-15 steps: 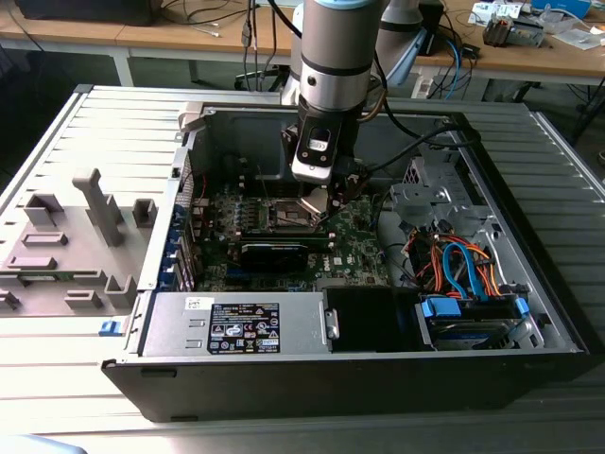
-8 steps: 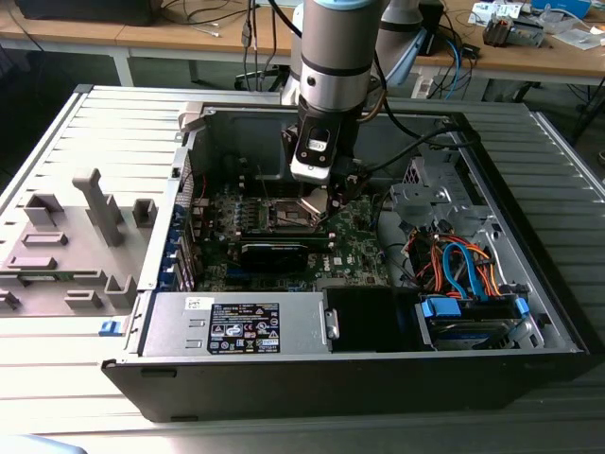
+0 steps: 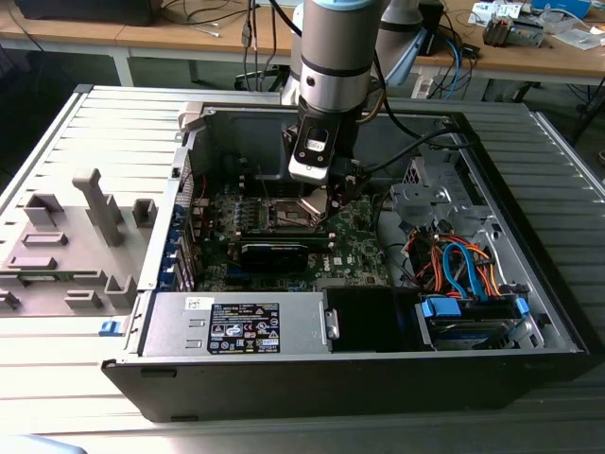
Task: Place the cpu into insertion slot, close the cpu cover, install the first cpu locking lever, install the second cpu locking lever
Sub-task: 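Place the cpu into insertion slot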
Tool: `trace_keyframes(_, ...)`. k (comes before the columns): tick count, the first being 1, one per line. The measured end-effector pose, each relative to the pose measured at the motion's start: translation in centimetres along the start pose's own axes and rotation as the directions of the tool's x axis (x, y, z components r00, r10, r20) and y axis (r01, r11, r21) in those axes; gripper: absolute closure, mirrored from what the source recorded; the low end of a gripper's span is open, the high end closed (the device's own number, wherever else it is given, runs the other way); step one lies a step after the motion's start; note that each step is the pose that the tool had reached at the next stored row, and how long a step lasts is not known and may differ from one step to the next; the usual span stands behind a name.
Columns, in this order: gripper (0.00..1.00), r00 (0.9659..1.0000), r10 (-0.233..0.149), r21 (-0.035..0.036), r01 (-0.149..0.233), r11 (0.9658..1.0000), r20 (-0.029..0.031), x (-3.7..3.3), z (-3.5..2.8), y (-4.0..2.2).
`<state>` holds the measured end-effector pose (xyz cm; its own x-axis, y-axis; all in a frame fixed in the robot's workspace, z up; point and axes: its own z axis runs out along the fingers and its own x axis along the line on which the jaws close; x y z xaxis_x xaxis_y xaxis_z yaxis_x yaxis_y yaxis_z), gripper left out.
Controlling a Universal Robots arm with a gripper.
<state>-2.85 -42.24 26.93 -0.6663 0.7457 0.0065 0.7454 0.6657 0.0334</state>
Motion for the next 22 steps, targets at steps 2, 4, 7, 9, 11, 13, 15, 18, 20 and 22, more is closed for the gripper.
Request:
trace_keyframes(2, 0.45, 1.0, 0.001, 0.0, -0.001, 1.0, 0.0, 0.0, 0.0, 0.0)
trace_keyframes(4, 0.45, 1.0, 0.003, 0.0001, -0.003, 1.0, 0.0001, 0.0, 0.0, 0.0)
trace_keyframes(7, 0.45, 1.0, 0.004, 0.0001, -0.004, 1.0, 0.0001, 0.0, 0.0, 0.0)
trace_keyframes(9, 0.45, 1.0, 0.005, 0.0, -0.005, 1.0, 0.0001, 0.0, 0.0, 0.0)
trace_keyframes(11, 0.45, 1.0, 0.006, 0.0, -0.006, 1.0, 0.0002, 0.0, 0.0, 0.0)
trace_keyframes(13, 0.45, 1.0, 0.007, 0.0, -0.007, 1.0, 0.0002, 0.0, 0.0, 0.0)
trace_keyframes(15, 0.45, 1.0, 0.009, 0.0, -0.009, 1.0, 0.0003, 0.0, 0.0, 0.0)
trace_keyframes(18, 0.45, 0.9999, 0.011, 0.0, -0.011, 0.9999, 0.0003, 0.0, 0.0, 0.0)
trace_keyframes(20, 0.45, 0.9999, 0.012, 0.0, -0.012, 0.9999, 0.0004, 0.0, 0.01, 0.0)
trace_keyframes(22, 0.45, 0.9999, 0.012, 0.0, -0.012, 0.9999, 0.0004, 0.0, 0.0, 0.0)
